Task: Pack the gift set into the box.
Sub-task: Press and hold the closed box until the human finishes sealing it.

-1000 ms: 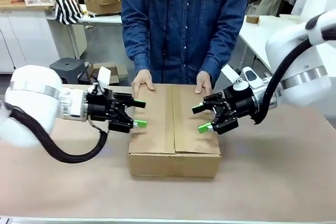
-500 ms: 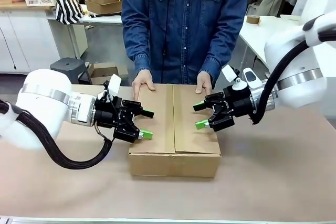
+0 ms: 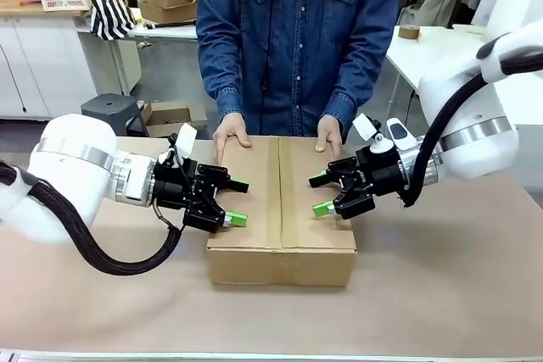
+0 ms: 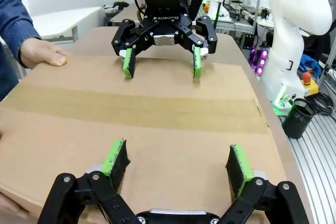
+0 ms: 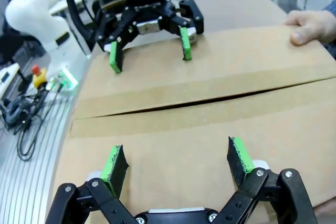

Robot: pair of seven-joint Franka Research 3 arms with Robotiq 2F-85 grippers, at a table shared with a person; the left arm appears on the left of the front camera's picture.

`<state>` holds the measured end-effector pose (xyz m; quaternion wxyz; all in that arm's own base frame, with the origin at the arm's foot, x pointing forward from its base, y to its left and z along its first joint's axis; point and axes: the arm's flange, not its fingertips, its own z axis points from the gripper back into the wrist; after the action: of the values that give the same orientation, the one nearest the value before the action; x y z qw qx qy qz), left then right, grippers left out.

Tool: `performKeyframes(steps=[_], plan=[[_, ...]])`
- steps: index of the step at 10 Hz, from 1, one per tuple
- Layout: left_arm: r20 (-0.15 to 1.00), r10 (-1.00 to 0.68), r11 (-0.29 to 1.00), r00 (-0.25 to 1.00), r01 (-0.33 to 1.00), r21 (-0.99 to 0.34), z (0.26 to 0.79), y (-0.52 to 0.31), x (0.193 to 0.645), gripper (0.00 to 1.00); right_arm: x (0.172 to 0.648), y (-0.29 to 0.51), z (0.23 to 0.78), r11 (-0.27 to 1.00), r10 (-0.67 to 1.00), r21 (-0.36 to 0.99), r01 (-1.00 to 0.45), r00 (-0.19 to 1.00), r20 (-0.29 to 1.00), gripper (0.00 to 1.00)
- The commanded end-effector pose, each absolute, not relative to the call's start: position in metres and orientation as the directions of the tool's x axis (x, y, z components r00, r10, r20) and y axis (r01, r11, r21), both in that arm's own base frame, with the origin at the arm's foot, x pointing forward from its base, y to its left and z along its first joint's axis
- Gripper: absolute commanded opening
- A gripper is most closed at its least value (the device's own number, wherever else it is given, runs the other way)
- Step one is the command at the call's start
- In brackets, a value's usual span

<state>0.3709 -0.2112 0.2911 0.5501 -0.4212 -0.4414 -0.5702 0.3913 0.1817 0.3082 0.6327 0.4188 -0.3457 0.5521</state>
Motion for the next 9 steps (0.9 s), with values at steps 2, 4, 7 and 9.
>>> performKeyframes(steps=[2, 4, 7, 9], plan=[[0.966, -0.255, -0.005, -0.04, 0.999, 0.04, 0.291, -0.211, 0.371, 1.0, 0.391, 0.182, 0.308, 0.04, 0.409, 0.148, -0.988, 0.151, 0.9, 1.0], [0.966, -0.255, -0.005, -0.04, 0.999, 0.04, 0.291, -0.211, 0.371, 1.0, 0.391, 0.182, 0.308, 0.04, 0.409, 0.148, -0.988, 0.151, 0.9, 1.0], [0.966, -0.255, -0.005, -0.04, 0.999, 0.04, 0.291, -0.211, 0.371, 1.0, 0.391, 0.182, 0.308, 0.04, 0.409, 0.148, -0.988, 0.151, 0.9, 1.0], [0.966, -0.255, -0.005, -0.04, 0.999, 0.04, 0.291, -0.211, 0.371, 1.0, 0.391, 0.182, 0.308, 0.04, 0.409, 0.148, -0.988, 0.151, 0.9, 1.0]])
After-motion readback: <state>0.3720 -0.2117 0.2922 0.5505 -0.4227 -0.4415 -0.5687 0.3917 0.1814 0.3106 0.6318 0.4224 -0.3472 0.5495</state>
